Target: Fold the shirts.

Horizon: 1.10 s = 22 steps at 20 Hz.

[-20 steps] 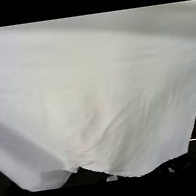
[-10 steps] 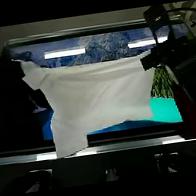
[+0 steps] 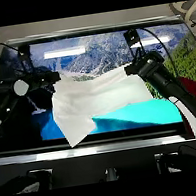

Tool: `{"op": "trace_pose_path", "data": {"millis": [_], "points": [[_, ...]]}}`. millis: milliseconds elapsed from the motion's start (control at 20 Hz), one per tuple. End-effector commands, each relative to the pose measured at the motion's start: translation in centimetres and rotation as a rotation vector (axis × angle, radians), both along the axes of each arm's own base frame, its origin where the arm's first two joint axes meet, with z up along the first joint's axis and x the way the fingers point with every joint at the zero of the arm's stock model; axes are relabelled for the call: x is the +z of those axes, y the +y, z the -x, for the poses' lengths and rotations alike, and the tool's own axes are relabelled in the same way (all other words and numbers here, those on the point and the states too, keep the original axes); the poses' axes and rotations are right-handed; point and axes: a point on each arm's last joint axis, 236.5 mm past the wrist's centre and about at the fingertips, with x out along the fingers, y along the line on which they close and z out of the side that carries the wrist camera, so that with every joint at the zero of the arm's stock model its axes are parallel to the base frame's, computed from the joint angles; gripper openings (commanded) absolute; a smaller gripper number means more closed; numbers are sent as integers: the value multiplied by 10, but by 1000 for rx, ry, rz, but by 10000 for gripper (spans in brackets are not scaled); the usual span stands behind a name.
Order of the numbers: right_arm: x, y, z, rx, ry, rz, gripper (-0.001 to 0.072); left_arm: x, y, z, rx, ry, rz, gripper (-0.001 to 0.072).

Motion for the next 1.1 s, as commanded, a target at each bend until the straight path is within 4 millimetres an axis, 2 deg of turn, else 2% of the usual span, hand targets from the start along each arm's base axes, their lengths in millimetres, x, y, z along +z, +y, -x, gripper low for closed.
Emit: {"op": "trace_pose_path", "data": {"millis": [0,50,100,200,250,350,400,450,500,600,700,850,1050], "points": [[-30,8,0,10,70,-6,283,-44,-13,9,7,153,54,410],[-28,4,-2,29,73,19,454,-46,-7,14,12,182,46,420],[-26,-9,-2,30,93,40,499,-47,6,22,9,233,21,420],[-19,-53,2,22,157,78,500,-46,44,36,0,319,-36,420],[-17,-77,6,27,188,65,500,-42,70,43,36,355,-40,420],[-20,-115,20,20,248,-63,494,-35,118,64,120,419,-33,419],[-26,-128,28,24,283,-153,477,-35,136,77,129,445,-43,409],[-32,-138,37,28,315,-234,423,-42,149,94,133,482,-45,393],[-39,-145,48,27,354,-316,389,-53,153,112,135,528,-24,392],[-51,-153,67,38,434,-411,386,-87,146,144,137,615,59,391],[-63,-152,83,81,519,-452,384,-118,131,158,145,660,123,390],[-74,-137,94,162,594,-483,384,-140,102,153,180,637,258,390],[-84,-135,94,163,619,-502,385,-160,88,152,165,671,257,390]]}}
